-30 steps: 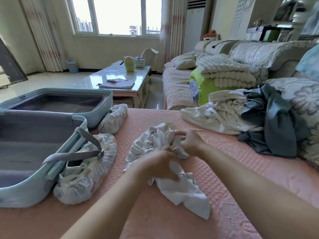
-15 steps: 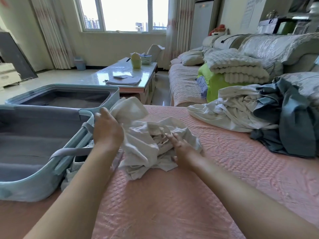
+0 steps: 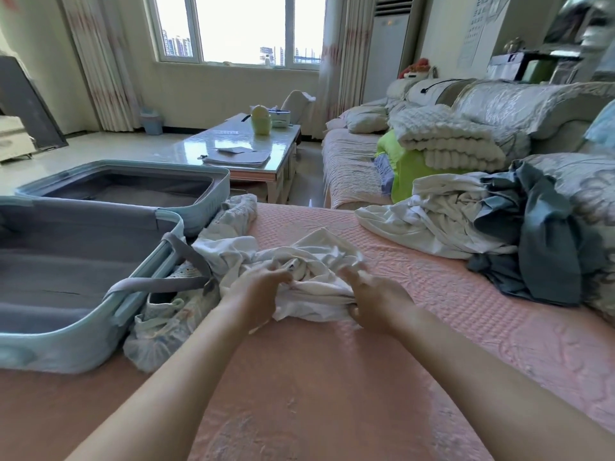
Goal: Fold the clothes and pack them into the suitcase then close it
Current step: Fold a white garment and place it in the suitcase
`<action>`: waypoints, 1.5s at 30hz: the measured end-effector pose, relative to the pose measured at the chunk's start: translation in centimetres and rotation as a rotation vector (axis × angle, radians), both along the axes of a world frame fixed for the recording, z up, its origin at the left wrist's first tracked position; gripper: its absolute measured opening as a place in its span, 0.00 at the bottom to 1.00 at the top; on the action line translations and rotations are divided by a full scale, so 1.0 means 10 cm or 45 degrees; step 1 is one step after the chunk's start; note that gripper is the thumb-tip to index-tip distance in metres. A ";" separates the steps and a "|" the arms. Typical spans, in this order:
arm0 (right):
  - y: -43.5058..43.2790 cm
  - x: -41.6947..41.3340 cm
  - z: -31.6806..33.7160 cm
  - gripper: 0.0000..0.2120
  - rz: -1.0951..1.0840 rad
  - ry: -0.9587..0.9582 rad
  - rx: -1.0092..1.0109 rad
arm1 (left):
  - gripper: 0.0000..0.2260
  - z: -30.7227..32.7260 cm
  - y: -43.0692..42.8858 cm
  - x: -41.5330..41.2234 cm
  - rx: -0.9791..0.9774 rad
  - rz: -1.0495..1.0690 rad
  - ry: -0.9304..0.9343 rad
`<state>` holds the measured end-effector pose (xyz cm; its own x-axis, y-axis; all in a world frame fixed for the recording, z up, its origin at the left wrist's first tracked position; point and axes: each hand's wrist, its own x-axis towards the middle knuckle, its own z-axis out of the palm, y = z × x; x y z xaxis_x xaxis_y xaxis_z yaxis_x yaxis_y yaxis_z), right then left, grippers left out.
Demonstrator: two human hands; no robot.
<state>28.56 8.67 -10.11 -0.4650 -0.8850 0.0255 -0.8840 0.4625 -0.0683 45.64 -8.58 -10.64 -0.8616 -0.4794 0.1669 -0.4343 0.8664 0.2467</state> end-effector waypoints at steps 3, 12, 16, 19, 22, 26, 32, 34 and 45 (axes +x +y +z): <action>0.19 0.22 0.23 0.07 0.063 0.000 0.141 | 0.23 0.29 0.10 0.15 -0.077 0.058 -0.149; 0.43 0.69 0.33 0.11 0.199 -0.941 0.157 | 0.16 0.36 0.52 0.59 0.196 0.173 -0.650; 0.33 0.55 0.13 0.11 -0.027 -0.692 -0.191 | 0.24 0.07 0.76 0.38 0.427 0.153 -0.338; 0.38 0.52 0.03 0.26 -0.068 -0.686 0.217 | 0.29 -0.15 0.85 0.29 0.234 0.103 -0.526; 0.40 0.47 -0.03 0.32 -0.072 -0.573 0.336 | 0.14 -0.20 0.81 0.21 0.233 0.135 -0.294; 0.39 0.44 0.02 0.09 -0.046 -0.571 0.312 | 0.07 0.10 0.69 0.35 0.157 0.359 -0.091; 0.32 0.70 0.20 0.12 0.113 -1.031 0.523 | 0.13 0.49 0.45 0.94 0.029 0.721 -0.805; 0.27 0.73 0.17 0.08 0.154 -1.245 0.427 | 0.19 0.42 0.44 1.07 -0.027 0.717 -1.106; 0.14 0.52 -0.42 0.18 0.460 -0.058 0.062 | 0.19 -0.06 1.00 0.69 0.299 -0.374 -0.612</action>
<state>33.77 10.10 -14.27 -0.1215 -0.9920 -0.0340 -0.9875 0.1243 -0.0972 52.55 1.38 -11.20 -0.9161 -0.1871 -0.3546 -0.2954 0.9130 0.2815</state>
